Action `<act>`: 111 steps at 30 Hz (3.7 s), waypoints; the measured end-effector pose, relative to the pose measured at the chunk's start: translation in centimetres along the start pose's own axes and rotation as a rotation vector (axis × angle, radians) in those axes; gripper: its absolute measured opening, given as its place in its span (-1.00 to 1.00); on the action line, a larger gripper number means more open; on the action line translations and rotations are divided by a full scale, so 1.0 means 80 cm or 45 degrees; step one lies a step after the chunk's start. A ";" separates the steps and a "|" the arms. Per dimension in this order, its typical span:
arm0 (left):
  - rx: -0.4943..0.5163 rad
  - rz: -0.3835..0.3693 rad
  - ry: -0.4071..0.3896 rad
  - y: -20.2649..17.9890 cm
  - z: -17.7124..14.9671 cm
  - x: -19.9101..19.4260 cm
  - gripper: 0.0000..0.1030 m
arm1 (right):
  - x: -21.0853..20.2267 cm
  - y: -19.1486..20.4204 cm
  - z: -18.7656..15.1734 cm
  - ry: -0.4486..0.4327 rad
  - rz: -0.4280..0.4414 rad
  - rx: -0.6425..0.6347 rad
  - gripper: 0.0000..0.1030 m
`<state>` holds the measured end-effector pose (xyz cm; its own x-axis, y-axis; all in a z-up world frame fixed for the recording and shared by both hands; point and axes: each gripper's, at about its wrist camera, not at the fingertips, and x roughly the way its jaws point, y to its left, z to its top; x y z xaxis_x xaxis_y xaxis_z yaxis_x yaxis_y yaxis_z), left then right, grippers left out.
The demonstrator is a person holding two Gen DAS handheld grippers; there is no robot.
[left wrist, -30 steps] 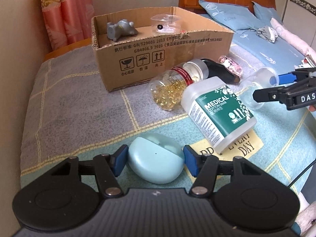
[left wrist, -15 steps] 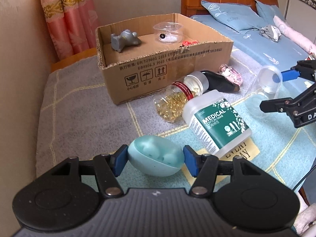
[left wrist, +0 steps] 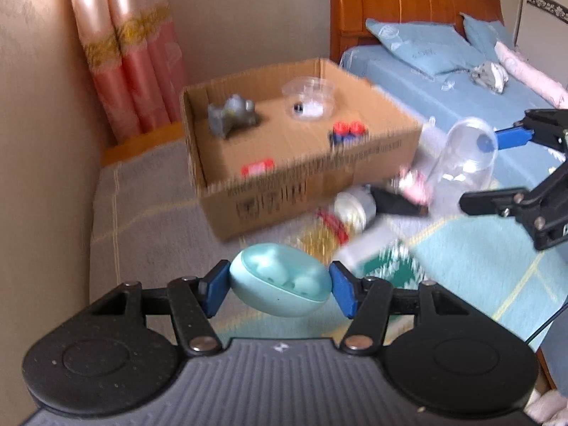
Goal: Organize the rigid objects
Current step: 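Carry the green case and clear jar into the box and open both tools, then withdraw both open tools from the box toward the remaining items, then move left tool to the white MEDICAL bottle while right tool approaches the pink keychain bottle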
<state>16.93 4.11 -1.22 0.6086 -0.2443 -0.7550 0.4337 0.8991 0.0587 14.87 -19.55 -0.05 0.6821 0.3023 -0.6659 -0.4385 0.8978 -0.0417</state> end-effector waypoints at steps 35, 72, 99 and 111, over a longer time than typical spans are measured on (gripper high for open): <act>-0.021 0.091 0.056 0.043 0.139 0.134 0.78 | 0.022 -0.046 0.077 -0.098 -0.012 0.024 0.82; -0.227 0.237 -0.137 0.033 0.040 -0.001 0.89 | 0.083 -0.029 0.115 0.021 -0.022 0.027 1.00; -0.148 -0.026 -0.008 -0.075 -0.025 0.033 0.89 | 0.039 -0.044 -0.102 0.105 -0.286 0.434 1.00; -0.045 -0.025 0.123 -0.107 -0.033 0.080 0.89 | 0.027 -0.067 -0.101 0.077 -0.267 0.438 1.00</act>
<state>15.33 -4.21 -8.29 0.5324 -0.2271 -0.8155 0.4201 0.9072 0.0216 13.94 -26.30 -7.28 0.6959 0.0907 -0.7124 -0.0651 0.9959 0.0632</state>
